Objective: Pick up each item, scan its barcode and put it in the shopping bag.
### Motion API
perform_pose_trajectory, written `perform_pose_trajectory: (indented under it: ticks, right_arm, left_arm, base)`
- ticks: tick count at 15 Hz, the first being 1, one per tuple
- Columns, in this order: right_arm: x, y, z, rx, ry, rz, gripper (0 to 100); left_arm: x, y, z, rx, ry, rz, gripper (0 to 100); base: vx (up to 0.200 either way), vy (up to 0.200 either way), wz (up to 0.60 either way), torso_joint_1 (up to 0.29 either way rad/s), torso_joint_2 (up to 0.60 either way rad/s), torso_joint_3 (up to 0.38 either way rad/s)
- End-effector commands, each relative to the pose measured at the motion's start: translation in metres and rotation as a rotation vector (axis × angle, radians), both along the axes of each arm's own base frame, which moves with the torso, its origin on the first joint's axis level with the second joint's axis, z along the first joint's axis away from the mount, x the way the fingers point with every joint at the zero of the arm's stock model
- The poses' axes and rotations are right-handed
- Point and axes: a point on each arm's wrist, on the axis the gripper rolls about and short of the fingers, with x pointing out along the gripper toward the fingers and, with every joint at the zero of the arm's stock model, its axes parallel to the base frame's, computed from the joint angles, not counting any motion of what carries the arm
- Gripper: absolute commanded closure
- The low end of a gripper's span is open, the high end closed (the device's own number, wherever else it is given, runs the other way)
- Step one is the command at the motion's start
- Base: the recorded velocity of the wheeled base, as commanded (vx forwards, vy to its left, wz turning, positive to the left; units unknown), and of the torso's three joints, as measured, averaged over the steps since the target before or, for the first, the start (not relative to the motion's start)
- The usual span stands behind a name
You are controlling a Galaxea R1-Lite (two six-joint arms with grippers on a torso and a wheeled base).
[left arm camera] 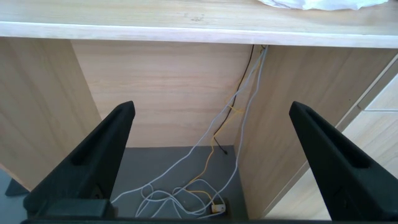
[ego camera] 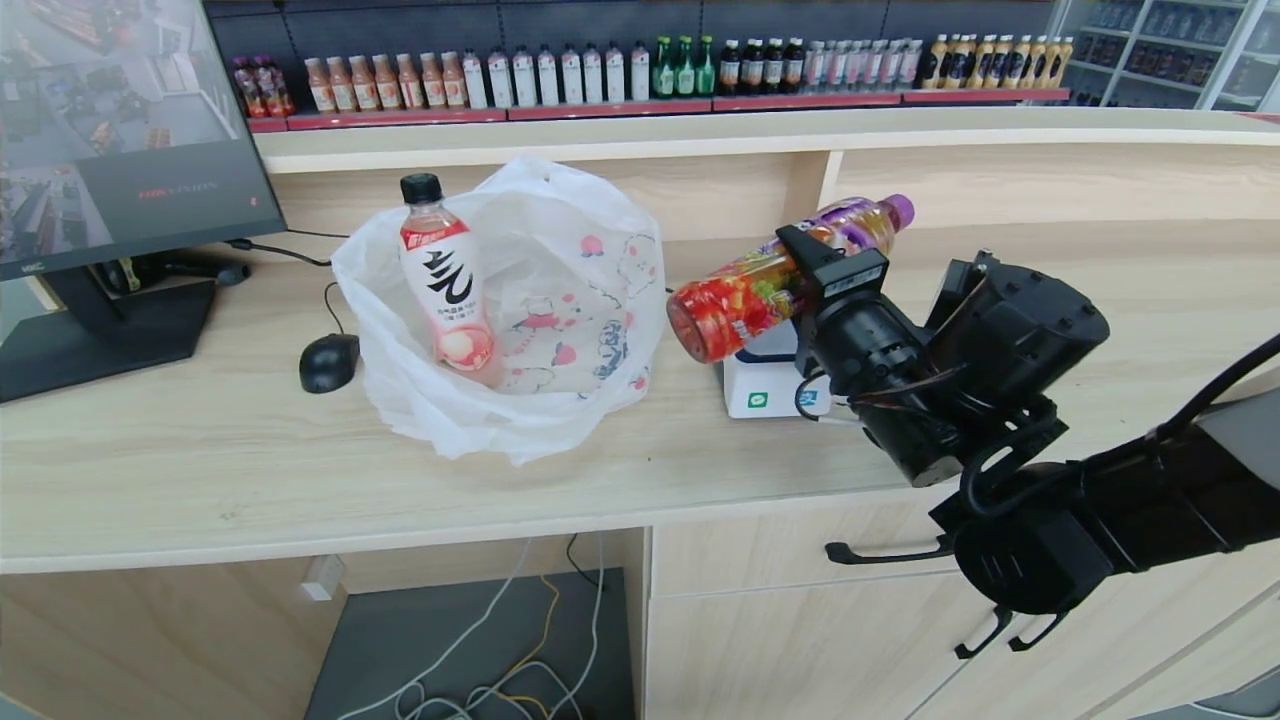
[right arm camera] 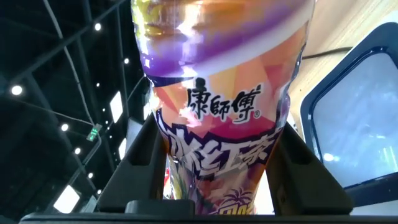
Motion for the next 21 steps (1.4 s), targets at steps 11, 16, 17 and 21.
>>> perform_pose_trajectory:
  ticks: [11,16,17,21]
  right_arm:
    - [0.007,0.003,-0.005,0.05,0.02,0.018,100]
    - [0.011,-0.002,0.001,0.069,0.002,0.003,100]
    - [0.009,-0.003,0.005,0.073,-0.008,0.002,100]
    - [-0.003,-0.011,0.027,0.091,-0.054,0.002,100]
  left_arm:
    - [0.0,0.0,0.0,0.001,-0.001,0.0,0]
    - [0.0,0.0,0.0,0.001,-0.001,0.0,0]
    - [0.0,0.0,0.0,0.001,-0.001,0.0,0]
    - [0.0,0.0,0.0,0.001,-0.001,0.0,0]
  base:
    - [0.0,0.0,0.0,0.0,0.0,0.0]
    - [0.0,0.0,0.0,0.0,0.0,0.0]
    - [0.0,0.0,0.0,0.0,0.0,0.0]
    - [0.0,0.0,0.0,0.0,0.0,0.0]
